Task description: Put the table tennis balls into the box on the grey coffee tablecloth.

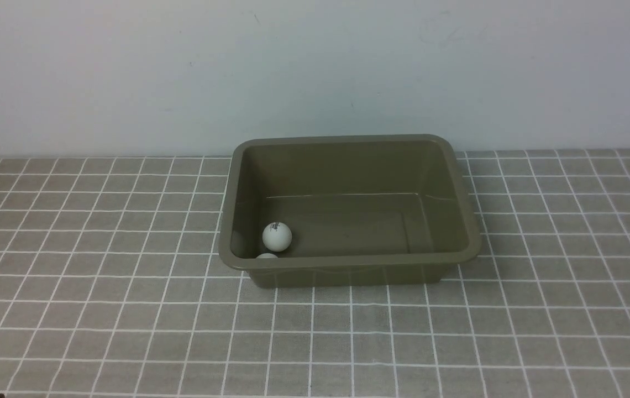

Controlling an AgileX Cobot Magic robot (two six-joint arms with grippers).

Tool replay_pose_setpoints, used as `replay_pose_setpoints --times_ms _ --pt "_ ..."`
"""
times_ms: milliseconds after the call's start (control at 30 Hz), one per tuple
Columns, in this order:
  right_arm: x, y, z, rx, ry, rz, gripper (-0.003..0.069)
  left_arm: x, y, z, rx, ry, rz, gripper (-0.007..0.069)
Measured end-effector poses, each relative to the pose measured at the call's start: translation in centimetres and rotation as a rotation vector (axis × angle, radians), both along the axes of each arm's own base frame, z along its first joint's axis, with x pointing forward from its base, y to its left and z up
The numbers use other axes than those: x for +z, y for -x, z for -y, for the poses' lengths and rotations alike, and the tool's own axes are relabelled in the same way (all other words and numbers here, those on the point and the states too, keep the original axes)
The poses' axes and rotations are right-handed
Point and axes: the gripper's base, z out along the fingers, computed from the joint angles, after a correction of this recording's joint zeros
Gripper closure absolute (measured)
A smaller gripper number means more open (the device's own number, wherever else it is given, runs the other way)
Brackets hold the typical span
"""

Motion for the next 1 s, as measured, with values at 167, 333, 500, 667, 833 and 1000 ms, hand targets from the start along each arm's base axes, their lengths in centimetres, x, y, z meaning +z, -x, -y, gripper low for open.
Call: replay_pose_setpoints --times_ms 167,333,500,667,833,1000 --pt "0.0 0.0 0.0 -0.002 0.005 0.002 0.0673 0.0 0.0 0.0 0.0 0.0 0.0 0.0629" --pt "-0.1 0.5 0.3 -0.038 0.006 0.034 0.0673 0.0 0.0 0.0 0.0 0.0 0.0 0.0629" --pt "-3.3 -0.1 0.7 -0.196 -0.007 -0.025 0.0673 0.0 0.0 0.0 0.0 0.001 0.0 0.0629" --pt "-10.0 -1.2 1.3 -0.328 0.048 -0.201 0.0673 0.0 0.0 0.0 0.0 0.001 0.0 0.0629" --pt "-12.5 -1.5 1.3 -0.324 0.106 -0.249 0.0673 0.0 0.0 0.0 0.0 0.001 0.001 0.0629" --pt "-12.4 -1.6 1.1 -0.283 0.128 -0.235 0.0673 0.0 0.0 0.0 0.0 0.001 0.001 0.0629"
